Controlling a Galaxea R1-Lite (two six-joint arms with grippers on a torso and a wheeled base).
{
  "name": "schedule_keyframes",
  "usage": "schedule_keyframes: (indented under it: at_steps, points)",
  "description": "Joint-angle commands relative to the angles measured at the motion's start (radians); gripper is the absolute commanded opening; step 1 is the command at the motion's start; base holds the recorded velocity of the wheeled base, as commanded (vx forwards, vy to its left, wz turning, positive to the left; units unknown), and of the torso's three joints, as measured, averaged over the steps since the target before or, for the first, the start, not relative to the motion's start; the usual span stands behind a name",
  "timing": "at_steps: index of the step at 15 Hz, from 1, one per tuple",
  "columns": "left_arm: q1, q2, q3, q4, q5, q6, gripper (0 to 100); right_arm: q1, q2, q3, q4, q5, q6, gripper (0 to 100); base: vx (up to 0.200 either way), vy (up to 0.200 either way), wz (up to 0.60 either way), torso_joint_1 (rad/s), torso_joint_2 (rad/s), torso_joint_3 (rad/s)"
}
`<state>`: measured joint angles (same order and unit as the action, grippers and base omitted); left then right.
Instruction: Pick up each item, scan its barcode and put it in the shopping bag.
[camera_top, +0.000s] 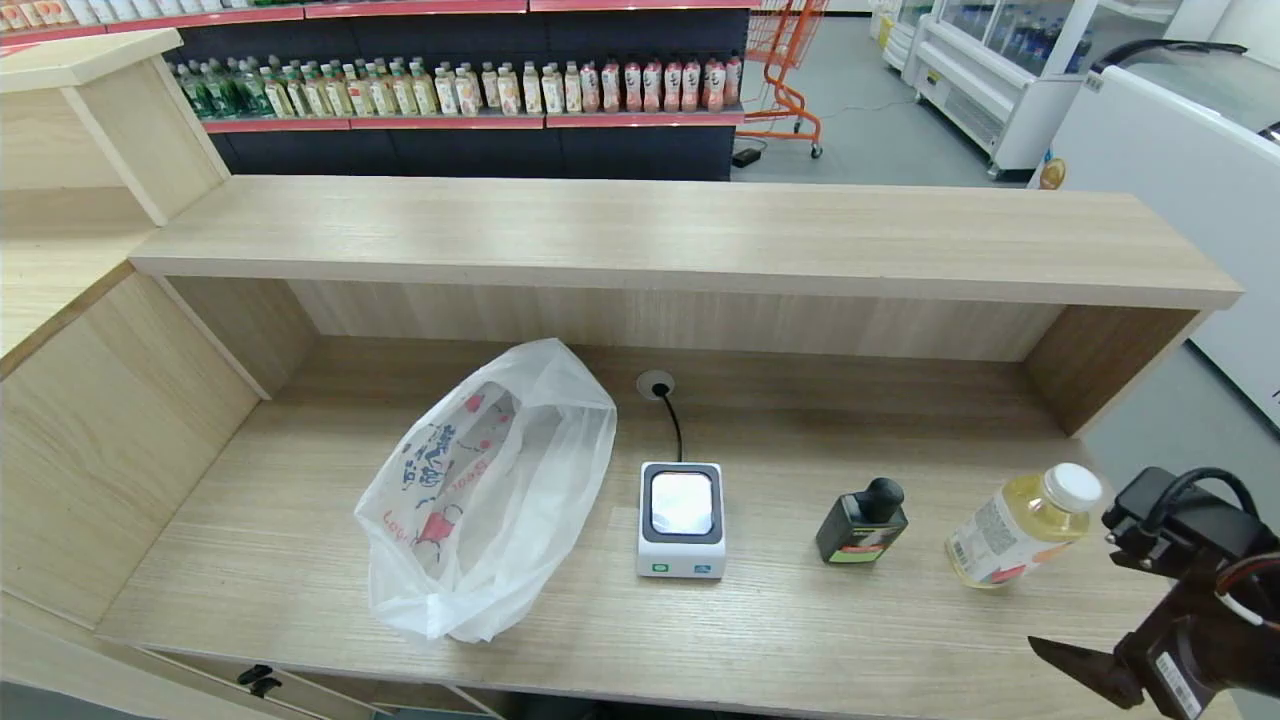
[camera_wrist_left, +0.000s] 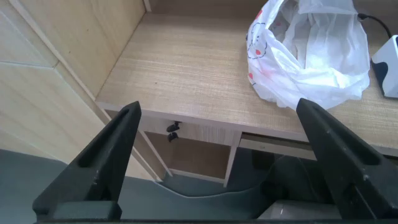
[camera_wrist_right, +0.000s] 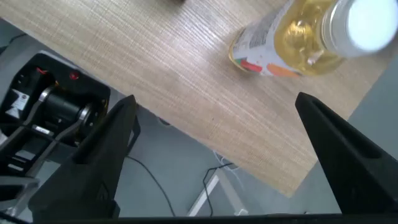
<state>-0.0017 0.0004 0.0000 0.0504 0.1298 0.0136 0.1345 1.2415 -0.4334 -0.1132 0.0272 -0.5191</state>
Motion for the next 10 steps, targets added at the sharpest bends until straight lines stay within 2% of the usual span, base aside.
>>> schedule_keyframes:
  at_steps: [1, 5, 6, 10]
  points:
    - [0.000, 0.000, 0.000, 0.000, 0.001, 0.000, 100, 0.001, 0.111, 0.004, -0.056, 0.002, -0.025, 100, 0.000, 0.000, 0.00, 0.000, 0.00, 0.000]
    - [0.000, 0.000, 0.000, 0.000, 0.001, 0.000, 100, 0.022, 0.225, 0.015, -0.171, 0.008, -0.027, 100, 0.000, 0.000, 0.00, 0.000, 0.00, 0.000]
    - [0.000, 0.000, 0.000, 0.000, 0.001, 0.000, 100, 0.040, 0.280, 0.015, -0.244, 0.011, -0.027, 100, 0.000, 0.000, 0.00, 0.000, 0.00, 0.000]
    - [0.000, 0.000, 0.000, 0.000, 0.001, 0.000, 100, 0.071, 0.424, -0.001, -0.395, 0.042, -0.027, 100, 0.000, 0.000, 0.00, 0.000, 0.00, 0.000]
